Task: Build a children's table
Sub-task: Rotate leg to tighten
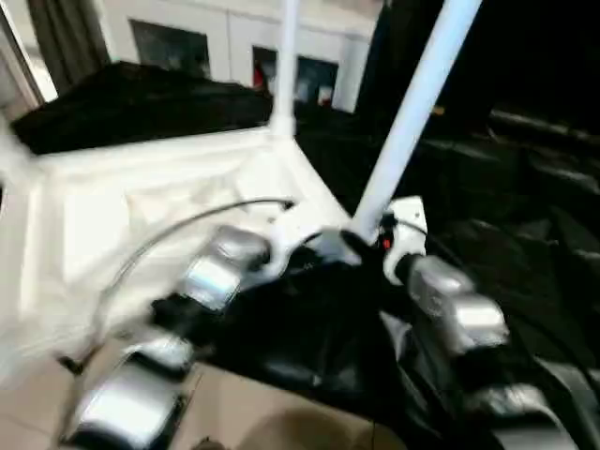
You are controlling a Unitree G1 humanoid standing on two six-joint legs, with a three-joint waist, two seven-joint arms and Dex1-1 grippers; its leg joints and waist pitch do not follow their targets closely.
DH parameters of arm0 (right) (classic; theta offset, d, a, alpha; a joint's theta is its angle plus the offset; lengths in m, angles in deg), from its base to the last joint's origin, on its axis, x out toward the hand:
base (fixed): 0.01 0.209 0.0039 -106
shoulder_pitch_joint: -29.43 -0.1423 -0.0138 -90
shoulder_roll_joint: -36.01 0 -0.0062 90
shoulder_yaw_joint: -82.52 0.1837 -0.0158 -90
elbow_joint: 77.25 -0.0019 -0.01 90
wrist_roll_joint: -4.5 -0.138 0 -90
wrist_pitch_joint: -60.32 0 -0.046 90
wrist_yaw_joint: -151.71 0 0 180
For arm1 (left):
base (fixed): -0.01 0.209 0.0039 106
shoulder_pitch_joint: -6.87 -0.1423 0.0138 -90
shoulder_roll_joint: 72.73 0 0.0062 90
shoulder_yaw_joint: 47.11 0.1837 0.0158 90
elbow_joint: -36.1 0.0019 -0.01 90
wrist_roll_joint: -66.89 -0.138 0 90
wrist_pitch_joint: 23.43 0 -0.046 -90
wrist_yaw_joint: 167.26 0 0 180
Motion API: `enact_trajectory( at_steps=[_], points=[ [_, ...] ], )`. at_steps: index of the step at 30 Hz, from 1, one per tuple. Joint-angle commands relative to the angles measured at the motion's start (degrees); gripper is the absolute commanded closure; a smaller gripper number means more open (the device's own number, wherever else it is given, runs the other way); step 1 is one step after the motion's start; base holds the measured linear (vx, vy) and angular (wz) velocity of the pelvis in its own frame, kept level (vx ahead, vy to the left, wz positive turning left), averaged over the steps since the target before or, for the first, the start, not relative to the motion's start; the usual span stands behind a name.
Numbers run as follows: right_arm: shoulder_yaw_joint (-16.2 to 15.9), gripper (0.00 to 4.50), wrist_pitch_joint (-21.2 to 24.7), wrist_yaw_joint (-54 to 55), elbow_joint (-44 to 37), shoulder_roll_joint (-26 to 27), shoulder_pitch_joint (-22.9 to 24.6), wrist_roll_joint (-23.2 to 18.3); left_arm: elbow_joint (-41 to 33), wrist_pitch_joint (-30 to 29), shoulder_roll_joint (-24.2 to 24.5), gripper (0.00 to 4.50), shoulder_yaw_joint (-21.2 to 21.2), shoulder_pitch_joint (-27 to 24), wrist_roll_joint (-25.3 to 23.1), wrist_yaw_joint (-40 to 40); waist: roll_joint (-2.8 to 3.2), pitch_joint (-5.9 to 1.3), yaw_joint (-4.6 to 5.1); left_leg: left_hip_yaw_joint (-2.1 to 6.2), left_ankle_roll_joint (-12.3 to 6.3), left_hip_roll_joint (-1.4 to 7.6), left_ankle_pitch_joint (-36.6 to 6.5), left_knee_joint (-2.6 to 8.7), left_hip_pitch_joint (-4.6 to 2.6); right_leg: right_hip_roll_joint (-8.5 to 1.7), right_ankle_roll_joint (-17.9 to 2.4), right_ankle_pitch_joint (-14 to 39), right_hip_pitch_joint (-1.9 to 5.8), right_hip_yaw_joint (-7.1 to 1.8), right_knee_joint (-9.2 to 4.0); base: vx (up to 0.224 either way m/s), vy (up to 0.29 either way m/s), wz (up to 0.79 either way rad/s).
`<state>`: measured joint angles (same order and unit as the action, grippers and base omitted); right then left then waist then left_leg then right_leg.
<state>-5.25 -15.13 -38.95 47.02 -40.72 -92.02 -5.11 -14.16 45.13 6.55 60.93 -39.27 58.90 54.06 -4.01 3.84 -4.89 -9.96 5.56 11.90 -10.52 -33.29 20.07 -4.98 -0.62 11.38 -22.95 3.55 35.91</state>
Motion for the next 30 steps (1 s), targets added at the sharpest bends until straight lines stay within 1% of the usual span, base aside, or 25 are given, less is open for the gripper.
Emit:
enact_trajectory(
  at_steps=[1,2,3,4,5,6,8,9,11,13,14,15,16,17,18,19,21,22,23,24,25,26,27,29,30],
  points=[
    [-0.87,1.73,-0.36,2.16,4.23,2.47,0.30,0.55,2.18,0.87,-3.38,4.50,1.24,1.24,-0.24,-1.95,0.55,-3.42,0.05,-0.03,1.08,0.71,-11.45,3.99,-0.14,-2.80,-9.37,12.28,2.56,-2.60,-5.14,0.000,0.000,0.00],
    [-0.88,1.73,-0.99,1.85,4.15,3.33,-0.13,0.68,3.08,1.65,-4.06,4.50,1.48,1.56,-0.45,-2.19,0.69,-3.54,-0.21,-0.06,0.62,0.73,-10.80,3.91,-0.31,-2.76,-9.36,10.24,2.49,-2.64,-4.95,0.000,0.000,0.00],
    [-0.77,1.73,-1.15,1.78,4.10,3.67,-0.27,0.67,3.44,1.80,-4.25,4.50,1.49,1.72,-0.55,-2.32,0.62,-3.52,-0.21,-0.03,0.31,0.73,-10.52,3.96,-0.21,-2.73,-9.47,9.26,2.57,-2.62,-4.86,0.000,0.000,0.00],
    [-0.88,1.73,-1.56,0.73,3.81,4.14,-0.44,0.73,4.16,1.72,-4.40,4.50,1.46,2.13,-0.91,-2.79,0.58,-3.56,-0.19,0.04,-0.14,0.68,-9.75,3.99,0.14,-2.70,-9.57,7.65,2.89,-2.57,-4.67,0.000,0.000,0.00],
    [-1.19,1.17,-1.73,-0.40,3.47,4.15,-0.40,0.75,4.50,1.66,-4.31,4.50,1.41,2.34,-1.15,-3.13,0.60,-3.57,-0.25,0.03,-0.33,0.68,-9.55,3.98,0.06,-2.67,-9.62,7.22,2.88,-2.53,-4.66,0.000,0.000,0.00],
    [-1.41,1.03,-1.91,-1.14,3.24,3.95,-0.35,0.66,4.90,1.97,-3.92,4.50,1.42,2.59,-1.35,-3.31,0.64,-3.50,-0.26,0.06,-0.61,0.72,-9.32,4.01,0.08,-2.69,-9.84,6.64,2.91,-2.51,-4.59,0.000,0.000,0.00],
    [-1.43,0.97,-1.86,-2.17,2.76,3.51,-0.18,0.11,5.13,2.31,-3.14,4.50,1.27,2.78,-1.37,-3.20,0.68,-3.36,-0.20,0.07,-0.84,0.73,-10.93,4.13,0.07,-2.77,-9.72,8.99,2.88,-2.46,-4.93,0.000,0.000,0.00],
    [-1.43,0.82,-1.86,-2.17,2.76,3.51,-0.18,0.11,5.13,2.31,-3.14,4.50,1.27,2.78,-1.37,-3.20,0.65,-3.34,-0.20,0.08,-0.82,0.77,-11.42,4.17,0.03,-2.83,-9.64,9.87,2.85,-2.46,-5.04,0.000,0.000,0.00],
    [-1.82,0.59,-2.90,-4.24,2.40,1.55,-0.04,0.45,5.74,3.56,-1.79,4.50,0.85,3.01,-1.39,-2.12,0.70,-3.33,-0.17,0.13,-0.71,0.81,-12.61,4.26,0.02,-2.90,-9.08,12.65,2.77,-2.46,-5.34,0.000,0.000,0.00],
    [-2.10,0.59,-3.25,-5.74,1.31,0.40,0.34,0.62,5.83,4.48,-1.22,4.50,0.80,2.96,-1.38,-1.12,0.60,-3.32,-0.22,0.16,-0.88,0.78,-12.60,4.25,0.14,-2.92,-8.74,13.39,2.83,-2.44,-5.48,0.000,0.000,0.00],
    [-2.43,0.59,-3.20,-8.12,-0.54,-0.87,0.99,0.60,5.91,4.38,-0.57,4.50,0.68,2.90,-1.41,-0.43,0.76,-3.36,-0.27,0.17,-1.01,0.84,-12.06,4.23,0.15,-2.97,-8.88,12.72,2.81,-2.47,-5.38,0.000,0.000,0.00],
    [-3.32,0.59,-1.77,-13.04,-4.44,-3.15,2.49,-0.09,5.90,5.43,0.82,4.50,0.95,2.59,-1.60,1.08,0.72,-3.28,-0.34,0.18,-1.15,0.79,-11.78,4.24,0.17,-2.83,-8.76,12.36,2.92,-2.42,-5.45,0.000,0.000,0.00],
    [-3.32,0.59,-1.77,-13.04,-4.44,-3.15,2.49,-0.09,5.90,5.43,0.82,4.50,0.95,2.59,-1.60,1.08,0.53,-3.39,-0.38,0.13,-1.95,0.77,-10.46,4.11,0.39,-2.80,-8.89,10.04,3.13,-2.47,-5.19,0.000,0.000,0.00],
    [-4.36,0.59,0.67,-18.85,-9.26,-6.30,4.47,-1.58,5.28,6.68,2.44,4.50,1.03,1.92,-1.19,3.56,0.68,-3.39,-0.47,0.17,-2.33,0.76,-9.98,4.10,0.34,-2.74,-9.08,9.27,3.19,-2.43,-5.18,0.000,0.000,0.00],
    [-4.98,0.59,1.57,-21.29,-11.05,-7.94,5.27,-1.97,4.85,7.88,3.20,4.50,1.19,1.53,-0.97,4.96,0.54,-3.33,-0.49,0.15,-2.99,0.75,-9.06,4.07,0.53,-2.71,-9.28,7.88,3.41,-2.41,-5.12,0.000,0.000,0.00],
    [-5.36,0.59,2.06,-22.72,-12.08,-8.93,5.76,-2.16,4.55,8.67,3.67,4.50,1.32,1.27,-0.85,5.84,0.52,-3.41,-0.42,0.26,-3.52,0.80,-8.15,4.08,0.77,-2.73,-9.48,6.68,3.59,-2.31,-4.93,0.000,0.000,0.00],
    [-6.90,0.59,1.27,-26.26,-14.08,-11.90,6.98,-1.30,3.19,8.60,4.97,4.50,1.56,0.45,-0.09,8.89,0.68,-3.50,-0.35,0.26,-3.39,0.97,-7.37,3.98,0.71,-2.96,-10.27,6.49,3.42,-2.29,-4.89,0.000,0.000,0.00],
    [-7.46,0.59,1.29,-28.07,-15.07,-13.33,7.52,-1.35,2.50,9.48,5.74,4.50,1.81,0.03,0.18,10.57,0.56,-3.50,-0.25,0.14,-3.40,1.02,-6.90,3.91,0.60,-2.89,-11.20,5.55,3.27,-2.36,-4.78,0.000,0.000,0.00],
    [-7.97,0.59,1.50,-30.07,-16.11,-14.82,8.02,-1.59,1.50,11.49,6.61,4.50,2.16,-0.58,0.81,13.25,0.65,-3.53,-0.39,0.25,-3.42,1.08,-6.63,3.93,0.54,-2.96,-11.60,5.07,3.38,-2.31,-4.70,0.000,0.000,0.00],
    [-8.21,0.59,1.49,-31.00,-16.60,-15.60,8.22,-1.63,0.69,11.76,7.10,4.50,2.29,-0.97,1.28,14.71,0.63,-3.62,-0.37,0.12,-3.82,1.21,-5.72,3.77,0.42,-2.86,-12.49,2.37,3.36,-2.46,-4.33,0.000,0.000,0.00],
    [-9.22,0.59,1.92,-34.94,-18.78,-18.65,9.04,-1.97,-2.61,13.27,9.03,4.50,2.77,-2.57,3.30,20.61,0.67,-3.52,-0.34,0.12,-4.02,1.18,-5.47,3.78,0.47,-2.89,-12.98,1.36,3.31,-2.46,-4.25,0.000,0.000,0.00],
    [-9.76,0.59,2.11,-36.85,-19.87,-20.03,9.42,-2.09,-4.23,13.58,9.92,4.50,2.95,-3.31,4.30,23.25,0.61,-3.56,-0.39,0.11,-4.73,1.20,-4.93,3.73,0.49,-2.85,-13.79,-0.59,3.53,-2.43,-3.93,0.000,0.000,0.00],
    [-10.40,0.59,2.18,-38.56,-20.83,-21.33,9.73,-1.96,-5.61,13.13,10.75,4.50,3.12,-3.82,4.86,24.92,0.69,-3.59,-0.35,0.11,-4.83,1.33,-4.97,3.80,0.41,-2.83,-14.06,-1.00,3.51,-2.44,-3.88,0.000,0.000,0.00],
    [-11.29,0.59,2.86,-41.30,-22.66,-23.17,10.33,-1.86,-7.34,12.69,12.07,4.50,3.44,-4.45,5.29,27.04,0.81,-3.56,-0.38,-0.06,-5.19,1.43,-5.33,3.74,0.07,-2.81,-14.82,-1.58,3.19,-2.49,-3.88,0.000,0.000,0.00],
    [-12.29,0.59,3.63,-43.88,-24.47,-25.04,10.92,-1.89,-8.98,12.89,13.56,4.50,3.90,-5.12,5.69,29.28,0.73,-3.49,-0.55,-0.18,-5.58,1.50,-5.33,3.70,-0.07,-2.73,-15.42,-2.04,3.12,-2.50,-3.76,0.000,0.000,0.00]
  ],
)
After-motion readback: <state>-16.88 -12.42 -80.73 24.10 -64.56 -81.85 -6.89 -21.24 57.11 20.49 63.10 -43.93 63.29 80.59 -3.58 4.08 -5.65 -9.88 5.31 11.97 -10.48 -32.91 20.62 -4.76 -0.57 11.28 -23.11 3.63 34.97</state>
